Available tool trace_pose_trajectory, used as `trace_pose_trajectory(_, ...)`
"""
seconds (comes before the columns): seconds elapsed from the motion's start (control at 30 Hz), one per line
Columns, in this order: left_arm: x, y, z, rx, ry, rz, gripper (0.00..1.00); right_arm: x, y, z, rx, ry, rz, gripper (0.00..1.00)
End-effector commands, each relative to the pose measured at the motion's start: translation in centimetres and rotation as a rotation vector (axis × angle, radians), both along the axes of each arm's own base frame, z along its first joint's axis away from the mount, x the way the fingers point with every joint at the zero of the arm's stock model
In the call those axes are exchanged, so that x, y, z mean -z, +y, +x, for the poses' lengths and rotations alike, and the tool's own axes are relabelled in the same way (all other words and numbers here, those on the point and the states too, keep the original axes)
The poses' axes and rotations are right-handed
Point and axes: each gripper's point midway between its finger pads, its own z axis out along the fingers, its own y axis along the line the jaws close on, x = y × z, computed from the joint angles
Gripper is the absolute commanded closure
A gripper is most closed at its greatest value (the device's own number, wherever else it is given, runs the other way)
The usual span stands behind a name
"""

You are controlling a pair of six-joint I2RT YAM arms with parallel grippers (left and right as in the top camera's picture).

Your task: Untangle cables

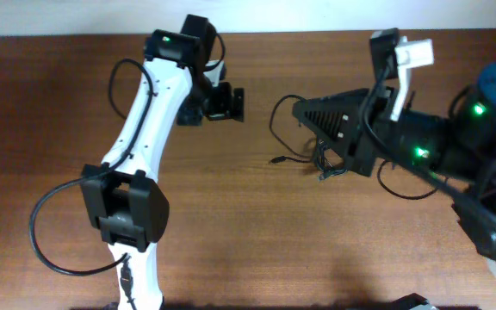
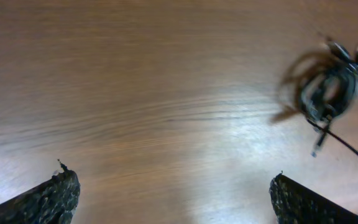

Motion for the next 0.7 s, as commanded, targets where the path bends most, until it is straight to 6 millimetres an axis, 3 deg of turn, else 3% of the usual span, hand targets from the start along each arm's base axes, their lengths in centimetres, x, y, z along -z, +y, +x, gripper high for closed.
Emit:
trace_pose_trajectory(0.0,-0.5,-2.5,-0.7,0.097,-0.018,-0.054,0.01,1.5,0.9,0.9,-0.025,0.064,-0.018,0.96)
trace_pose_trajectory(0.13,-0.8,-4.1,-0.8,0.080,-0.014,-0.102,0.01,2.1,1.9,0.6,-0.121,0.096,-0.007,0.96)
trace_pose_trajectory(0.3,-3.5,-8.8,-2.6,0.105,0.084,-0.422,0.01,2.1,2.3,0.6,-0.155,0.099,0.000,0.96)
trace_pose_trajectory(0.5,-5.2,-10.6,-4.1,0.014,0.219,-0.553,0.02,1.9,2.4,0.5,-0.171,0.080,0.002,0.96)
trace_pose_trajectory(0.67,-5.1,-11.4,-5.7,-0.015,0.297,-0.530,0.06,2.0,2.4,0.4,-0.179,0.029,-0.014,0.96)
